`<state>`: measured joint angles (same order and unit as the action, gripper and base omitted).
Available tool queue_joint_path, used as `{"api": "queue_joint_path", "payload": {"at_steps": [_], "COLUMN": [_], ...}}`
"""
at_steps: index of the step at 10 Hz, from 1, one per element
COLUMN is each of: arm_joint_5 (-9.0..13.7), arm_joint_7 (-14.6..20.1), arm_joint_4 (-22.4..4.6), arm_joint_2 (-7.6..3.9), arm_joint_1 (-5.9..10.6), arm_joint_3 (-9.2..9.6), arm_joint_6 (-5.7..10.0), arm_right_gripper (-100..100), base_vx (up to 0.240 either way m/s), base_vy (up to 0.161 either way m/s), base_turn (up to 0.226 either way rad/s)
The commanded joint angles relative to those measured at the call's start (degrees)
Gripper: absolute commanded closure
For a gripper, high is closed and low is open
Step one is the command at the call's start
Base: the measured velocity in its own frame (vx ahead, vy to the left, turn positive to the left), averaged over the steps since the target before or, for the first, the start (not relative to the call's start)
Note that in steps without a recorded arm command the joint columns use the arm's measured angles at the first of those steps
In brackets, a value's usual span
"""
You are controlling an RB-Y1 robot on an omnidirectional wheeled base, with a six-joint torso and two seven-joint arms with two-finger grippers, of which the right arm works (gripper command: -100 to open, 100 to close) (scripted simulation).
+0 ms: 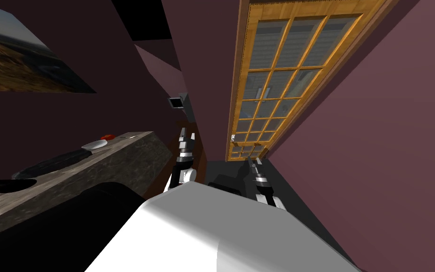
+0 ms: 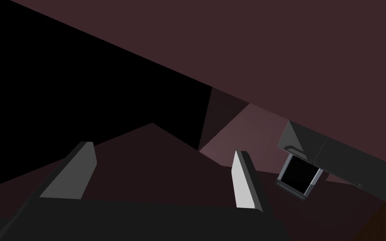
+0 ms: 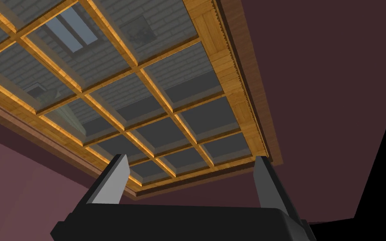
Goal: Pull the door open
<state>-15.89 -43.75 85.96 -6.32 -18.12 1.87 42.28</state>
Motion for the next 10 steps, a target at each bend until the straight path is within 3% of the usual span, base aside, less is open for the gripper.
{"api": "queue_joint_path", "payload": {"at_steps": [1,10], "arm_joint_5": [-0.5,-2.5], "arm_joint_7": [-1.8,-9.4], "arm_joint_4": [-2.0,-11.8], "arm_joint_2": [0.21,0.17], "arm_joint_1": [0.38,2.93], "arm_joint_3": [0.02,-0.45], "arm_joint_6": [0.59,2.79], "arm_right_gripper": [-100,-100], "base_vx": [0.087,0.103], "base_vy": [0.060,0.056], "base_turn": [-0.001,0.000]}}
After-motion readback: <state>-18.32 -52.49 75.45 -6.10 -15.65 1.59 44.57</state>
